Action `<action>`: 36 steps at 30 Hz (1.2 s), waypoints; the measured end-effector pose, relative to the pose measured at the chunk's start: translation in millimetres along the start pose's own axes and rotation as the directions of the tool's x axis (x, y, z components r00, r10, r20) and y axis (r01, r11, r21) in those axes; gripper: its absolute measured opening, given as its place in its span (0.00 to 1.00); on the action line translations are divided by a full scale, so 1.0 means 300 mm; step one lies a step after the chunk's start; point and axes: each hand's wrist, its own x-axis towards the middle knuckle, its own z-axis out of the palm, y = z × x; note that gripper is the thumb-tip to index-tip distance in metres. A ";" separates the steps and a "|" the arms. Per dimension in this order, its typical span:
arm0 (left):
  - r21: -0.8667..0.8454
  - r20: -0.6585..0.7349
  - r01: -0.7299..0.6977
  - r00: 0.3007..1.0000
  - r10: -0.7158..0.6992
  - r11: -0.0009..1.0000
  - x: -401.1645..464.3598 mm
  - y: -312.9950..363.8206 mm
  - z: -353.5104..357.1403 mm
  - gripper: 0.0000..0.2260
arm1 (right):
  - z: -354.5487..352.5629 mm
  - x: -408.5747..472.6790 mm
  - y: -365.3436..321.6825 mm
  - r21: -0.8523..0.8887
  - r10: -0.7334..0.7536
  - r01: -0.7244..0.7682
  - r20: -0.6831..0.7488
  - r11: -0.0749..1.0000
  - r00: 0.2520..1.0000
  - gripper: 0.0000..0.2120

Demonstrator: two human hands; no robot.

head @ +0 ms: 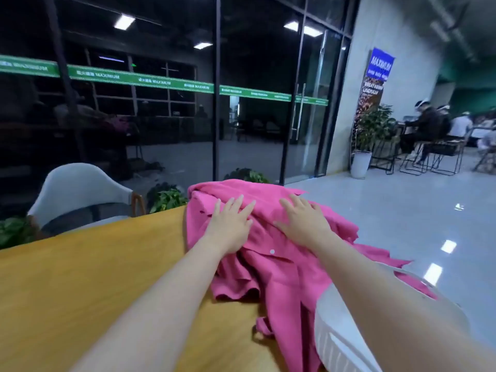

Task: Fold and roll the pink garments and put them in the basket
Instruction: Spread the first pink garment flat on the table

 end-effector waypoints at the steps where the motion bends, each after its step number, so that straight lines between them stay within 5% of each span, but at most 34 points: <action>1: -0.010 -0.002 -0.003 1.000 0.003 1.000 0.016 0.010 0.008 0.25 | 0.003 -0.001 0.019 -0.019 -0.014 0.014 -0.012 1.000 1.000 0.29; 8: 0.015 0.018 -0.096 0.995 0.096 0.995 0.142 0.034 0.049 0.32 | 0.037 -0.014 0.103 0.067 -0.007 0.013 -0.081 0.998 0.997 0.11; 14: -0.081 -0.101 -0.134 0.987 0.125 0.988 0.185 0.016 0.003 0.05 | 0.041 -0.021 0.097 0.304 -0.054 0.117 -0.208 0.946 0.977 0.05; 20: -0.291 -0.160 -0.146 0.982 0.103 0.946 0.099 -0.074 -0.144 0.08 | -0.030 -0.017 0.023 0.254 -0.062 0.152 -0.329 0.955 0.942 0.09; 30: -0.077 -0.138 -0.039 0.990 0.028 0.996 -0.227 -0.247 -0.539 0.13 | -0.226 -0.079 -0.275 0.215 -0.136 0.281 -0.516 0.935 0.846 0.12; 36: 0.089 0.026 0.099 0.994 -0.102 0.991 -0.642 -0.332 -0.557 0.12 | -0.258 -0.275 -0.506 0.315 -0.232 0.355 -0.367 0.880 0.901 0.14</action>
